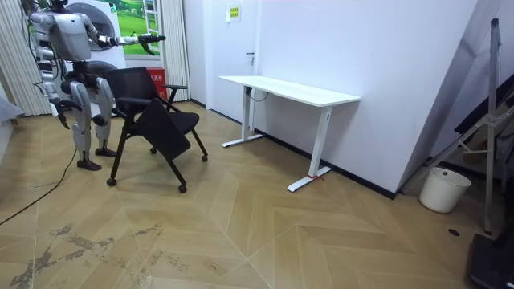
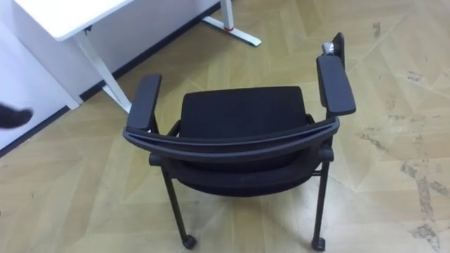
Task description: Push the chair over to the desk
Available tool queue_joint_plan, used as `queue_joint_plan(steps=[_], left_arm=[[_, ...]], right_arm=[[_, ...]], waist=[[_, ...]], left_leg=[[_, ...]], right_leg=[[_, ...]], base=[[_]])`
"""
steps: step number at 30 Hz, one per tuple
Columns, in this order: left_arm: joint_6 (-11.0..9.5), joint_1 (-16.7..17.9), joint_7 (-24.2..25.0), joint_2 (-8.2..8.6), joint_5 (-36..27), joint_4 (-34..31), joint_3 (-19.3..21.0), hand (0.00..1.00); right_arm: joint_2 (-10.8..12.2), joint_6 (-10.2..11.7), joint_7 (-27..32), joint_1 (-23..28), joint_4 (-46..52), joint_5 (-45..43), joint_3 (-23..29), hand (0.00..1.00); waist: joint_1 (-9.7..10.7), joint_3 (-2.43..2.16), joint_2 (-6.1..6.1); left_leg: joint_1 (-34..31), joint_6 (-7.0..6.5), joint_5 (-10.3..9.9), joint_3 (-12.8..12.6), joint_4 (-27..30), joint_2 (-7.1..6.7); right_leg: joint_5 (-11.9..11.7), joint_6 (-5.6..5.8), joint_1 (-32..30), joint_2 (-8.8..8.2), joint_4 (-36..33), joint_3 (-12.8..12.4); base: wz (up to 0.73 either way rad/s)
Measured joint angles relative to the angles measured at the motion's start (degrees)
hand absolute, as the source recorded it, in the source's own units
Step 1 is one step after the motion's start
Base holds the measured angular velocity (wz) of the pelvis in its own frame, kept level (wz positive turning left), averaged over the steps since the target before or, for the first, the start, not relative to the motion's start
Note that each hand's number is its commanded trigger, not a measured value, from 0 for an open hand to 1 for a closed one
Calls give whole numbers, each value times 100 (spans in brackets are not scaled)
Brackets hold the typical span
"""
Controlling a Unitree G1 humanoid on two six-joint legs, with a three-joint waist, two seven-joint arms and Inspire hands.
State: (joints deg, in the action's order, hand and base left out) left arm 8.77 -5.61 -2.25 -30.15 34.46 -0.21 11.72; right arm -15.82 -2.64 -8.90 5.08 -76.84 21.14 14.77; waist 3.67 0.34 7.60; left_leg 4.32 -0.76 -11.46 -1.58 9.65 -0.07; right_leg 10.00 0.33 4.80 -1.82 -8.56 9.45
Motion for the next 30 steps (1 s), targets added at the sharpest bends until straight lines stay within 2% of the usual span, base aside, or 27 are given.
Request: queue_joint_plan(steps=[2,4,7,10,15,16,19,30], left_arm=[[64,1,131,-115,247,-342,-147,0],[83,-26,317,-297,671,-719,-399,0],[125,-209,482,-352,1114,-914,-817,0],[114,-239,827,-358,1624,-1234,-1232,0],[123,-244,1223,-412,1750,-1698,-1545,0],[123,-245,1277,-416,1750,-1737,-1611,0],[121,-278,1516,-427,1746,-1780,-1760,0],[112,-368,2093,-445,1735,-1875,-1769,0]], right_arm=[[-1,1,1,-43,-6,34,-1,0],[-8,4,3,-61,-53,123,-30,0],[-44,6,6,-99,-134,132,-271,0],[-38,14,0,-266,-203,116,-454,0],[-24,71,3,-330,-215,129,-603,0],[-22,72,2,-360,-229,111,-642,0],[-22,91,-1,-395,-256,110,-663,0],[-23,181,-4,-457,-368,105,-660,0]], waist=[[76,6,-8],[111,29,-29],[134,50,-50],[208,47,-38],[317,51,-35],[385,51,-35],[428,49,-29],[515,48,-27]], left_leg=[[2,0,0,-4,-1,0],[-4,0,0,-14,-3,0],[-8,0,0,-12,-3,-6],[-82,0,0,-22,15,-8],[-111,0,0,5,22,-6],[-115,1,0,15,20,-6],[-117,0,0,3,21,-2],[-115,0,0,6,22,-2]], right_leg=[[0,0,2,-2,3,6],[1,1,-1,-2,14,-9],[3,5,0,-5,16,-23],[3,5,-78,-1,16,-70],[3,4,-104,0,11,-64],[3,4,-94,0,6,-45],[3,4,-100,2,3,-52],[3,4,-99,2,-6,-62]], base=[[0],[0],[0],[-3],[1],[10],[2],[0]])
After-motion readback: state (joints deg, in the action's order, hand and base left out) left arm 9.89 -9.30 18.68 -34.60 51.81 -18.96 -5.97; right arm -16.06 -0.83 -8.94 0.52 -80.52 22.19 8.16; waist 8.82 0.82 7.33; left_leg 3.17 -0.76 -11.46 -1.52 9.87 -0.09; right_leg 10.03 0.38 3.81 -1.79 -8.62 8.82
